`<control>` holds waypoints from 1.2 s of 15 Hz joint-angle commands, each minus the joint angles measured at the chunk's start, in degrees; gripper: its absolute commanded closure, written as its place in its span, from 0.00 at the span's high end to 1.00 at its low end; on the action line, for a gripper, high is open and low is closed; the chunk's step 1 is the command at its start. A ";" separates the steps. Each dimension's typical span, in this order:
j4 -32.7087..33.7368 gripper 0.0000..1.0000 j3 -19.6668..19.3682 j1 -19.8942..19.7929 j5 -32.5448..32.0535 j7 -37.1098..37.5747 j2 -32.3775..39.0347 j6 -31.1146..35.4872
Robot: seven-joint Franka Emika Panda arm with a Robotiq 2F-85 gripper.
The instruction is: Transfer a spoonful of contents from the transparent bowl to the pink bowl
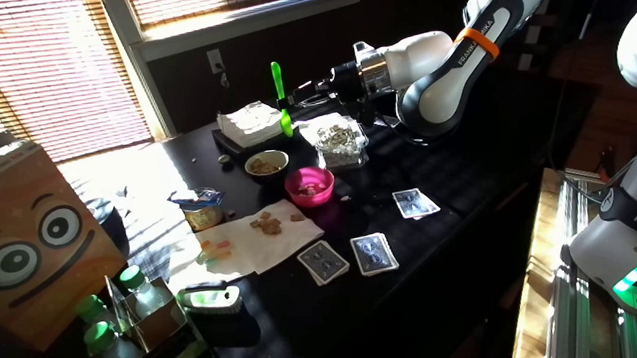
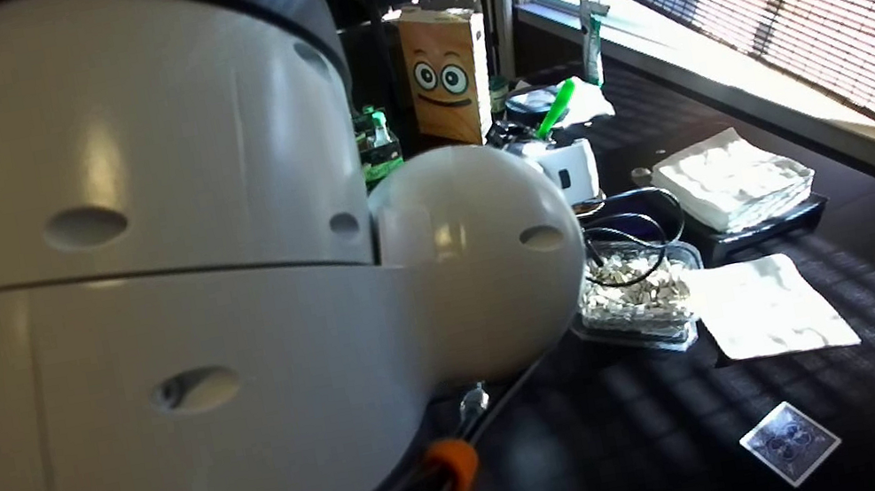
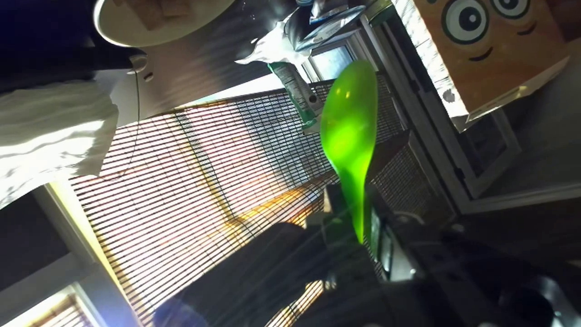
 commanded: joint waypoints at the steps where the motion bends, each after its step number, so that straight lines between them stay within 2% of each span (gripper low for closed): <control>1: -1.12 0.04 0.57 0.26 4.39 -0.32 -3.35 -0.06; 3: -2.49 0.04 1.52 0.18 7.97 0.44 -5.81 -0.79; 4: -2.60 0.04 -0.30 2.74 9.24 4.26 -10.00 1.48; 7: -4.26 0.04 0.36 3.68 14.21 7.24 -15.33 -0.42; 8: -5.48 0.04 3.25 1.26 15.65 6.29 -14.76 -3.72; 13: -7.85 0.04 7.91 -1.75 19.73 11.98 -21.27 -12.05; 18: -8.67 0.04 9.92 -3.51 28.39 17.42 -29.32 -20.18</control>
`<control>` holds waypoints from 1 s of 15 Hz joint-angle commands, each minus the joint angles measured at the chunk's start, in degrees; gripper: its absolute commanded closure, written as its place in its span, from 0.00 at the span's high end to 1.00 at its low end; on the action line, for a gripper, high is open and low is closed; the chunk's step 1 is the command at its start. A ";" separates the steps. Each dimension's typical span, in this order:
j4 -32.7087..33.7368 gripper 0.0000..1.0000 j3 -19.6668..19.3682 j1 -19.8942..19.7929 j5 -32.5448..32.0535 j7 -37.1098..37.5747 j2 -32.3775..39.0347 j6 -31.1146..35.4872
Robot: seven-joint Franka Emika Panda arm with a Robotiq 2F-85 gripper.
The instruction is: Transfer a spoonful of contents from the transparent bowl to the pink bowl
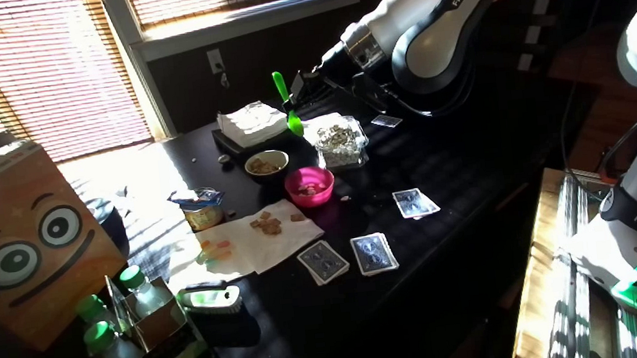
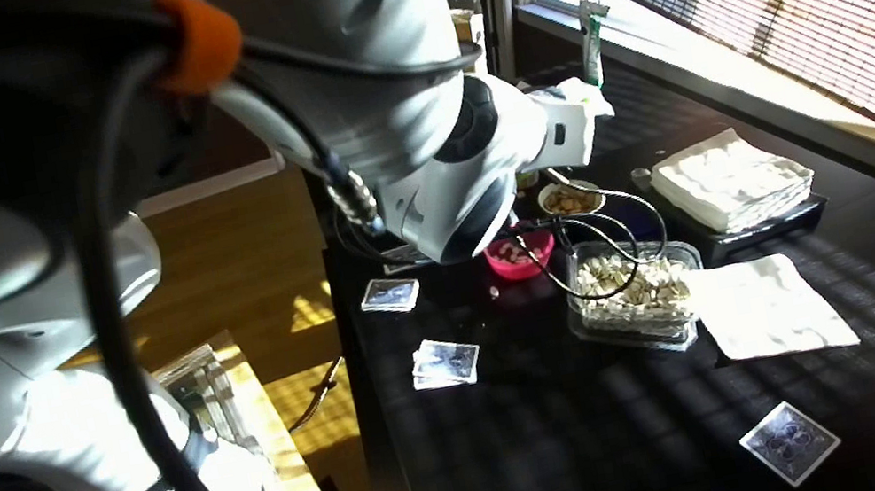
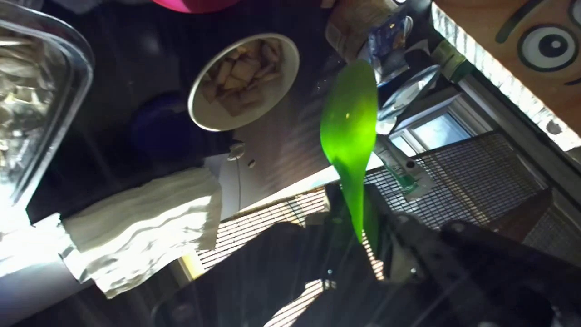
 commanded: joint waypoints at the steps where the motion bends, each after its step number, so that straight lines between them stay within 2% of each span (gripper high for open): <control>1: -1.94 0.04 1.55 -1.39 6.34 5.47 -9.32 -5.88; 10: -3.47 0.04 7.71 -8.02 10.00 14.27 -16.11 -21.65; 15: -4.80 0.04 9.44 -10.82 10.29 18.95 -20.74 -27.16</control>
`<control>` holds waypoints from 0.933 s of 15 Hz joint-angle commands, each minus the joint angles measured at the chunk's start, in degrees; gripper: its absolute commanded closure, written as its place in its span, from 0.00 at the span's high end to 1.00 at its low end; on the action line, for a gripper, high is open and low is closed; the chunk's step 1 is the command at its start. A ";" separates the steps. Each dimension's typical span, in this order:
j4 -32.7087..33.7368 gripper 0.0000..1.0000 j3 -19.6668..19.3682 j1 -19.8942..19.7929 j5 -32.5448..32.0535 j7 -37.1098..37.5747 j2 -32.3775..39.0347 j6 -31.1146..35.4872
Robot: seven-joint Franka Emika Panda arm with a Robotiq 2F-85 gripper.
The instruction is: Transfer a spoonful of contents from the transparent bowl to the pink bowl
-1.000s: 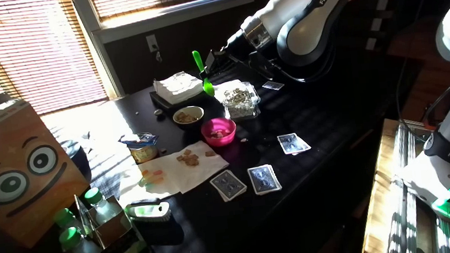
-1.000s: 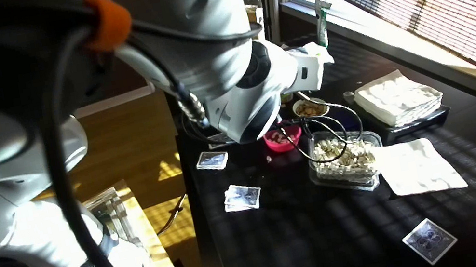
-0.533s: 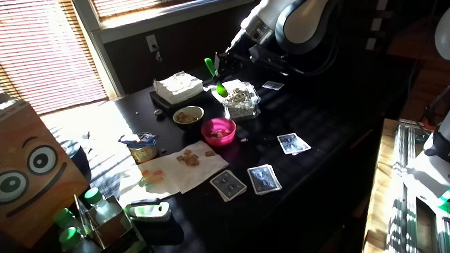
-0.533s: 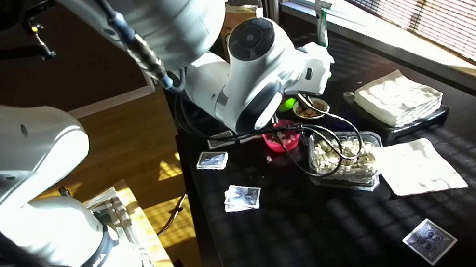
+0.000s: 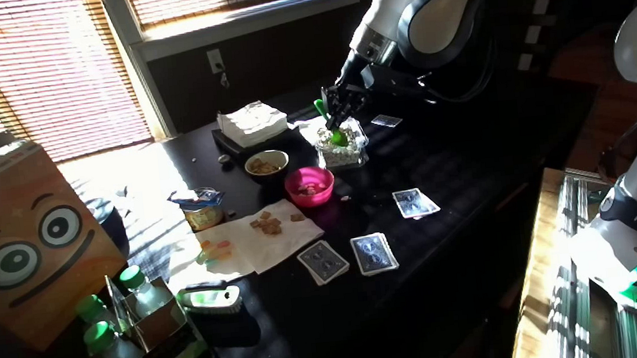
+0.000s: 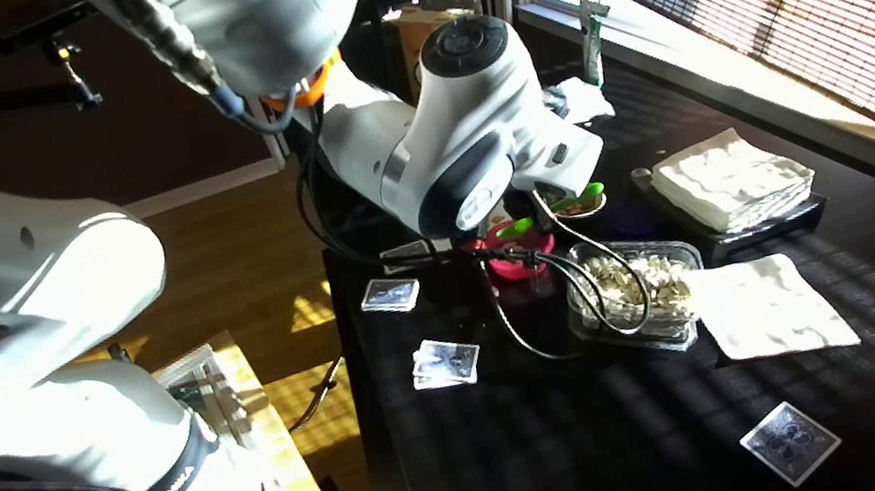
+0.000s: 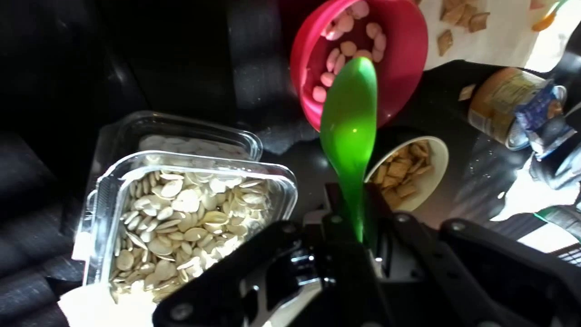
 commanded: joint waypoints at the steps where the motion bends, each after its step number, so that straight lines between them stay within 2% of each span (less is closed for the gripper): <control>1: -1.82 0.04 2.00 -2.08 1.76 4.13 -6.47 -3.58; 8: -3.08 0.04 2.66 -4.62 1.69 7.60 -9.37 -10.64; 14: -5.17 0.04 1.75 -5.59 2.82 16.73 -11.05 -9.08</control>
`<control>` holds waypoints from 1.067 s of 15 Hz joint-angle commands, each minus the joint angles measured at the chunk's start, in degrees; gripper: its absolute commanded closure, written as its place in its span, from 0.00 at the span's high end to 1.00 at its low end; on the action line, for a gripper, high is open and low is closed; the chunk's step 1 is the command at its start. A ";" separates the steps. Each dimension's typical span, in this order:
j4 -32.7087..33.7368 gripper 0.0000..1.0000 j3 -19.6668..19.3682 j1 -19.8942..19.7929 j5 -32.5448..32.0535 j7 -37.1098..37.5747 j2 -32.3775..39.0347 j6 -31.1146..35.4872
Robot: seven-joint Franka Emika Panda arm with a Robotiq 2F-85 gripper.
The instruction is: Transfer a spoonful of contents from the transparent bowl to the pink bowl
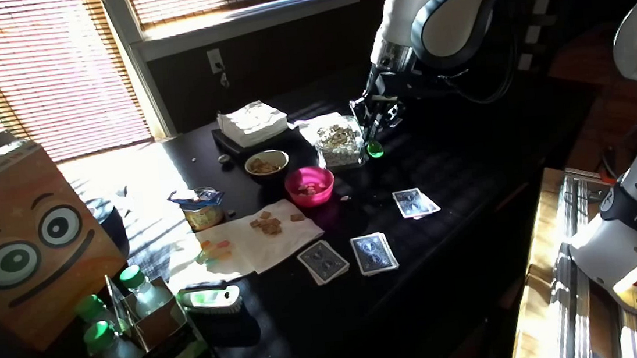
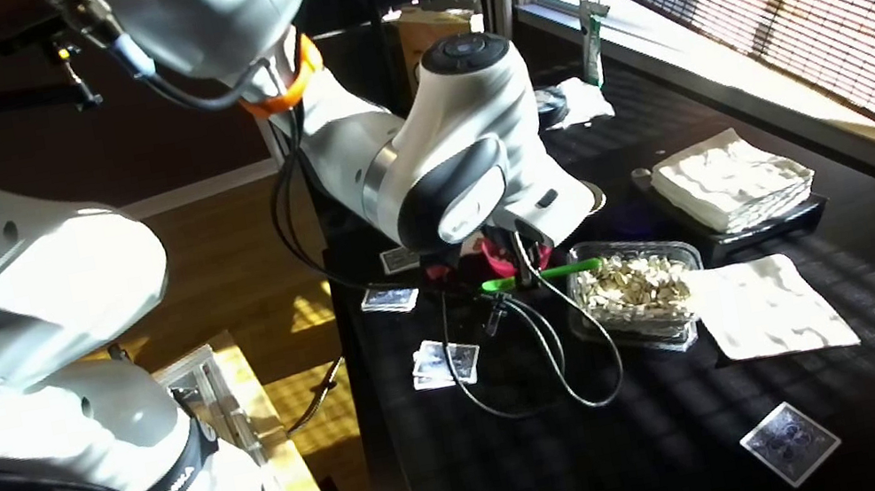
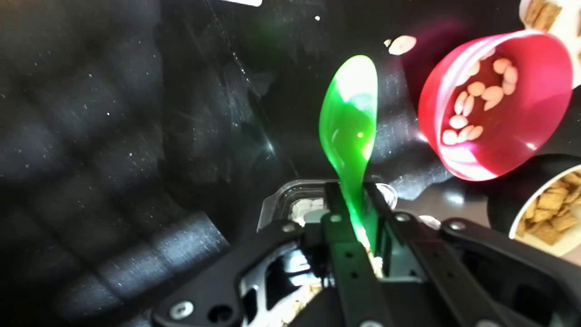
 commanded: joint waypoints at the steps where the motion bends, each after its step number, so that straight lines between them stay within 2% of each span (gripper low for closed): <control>1: -2.19 0.04 -0.01 -0.70 2.64 6.67 -3.71 1.55; 6: -4.05 0.04 -1.46 -1.19 2.90 13.83 -3.05 2.48; 10: -4.78 0.04 -4.26 -0.68 1.81 15.61 -1.67 1.78; 13: -4.58 0.04 -7.14 0.69 1.50 16.51 -0.11 2.45; 16: -4.10 0.04 -10.83 3.75 1.21 17.78 1.87 3.37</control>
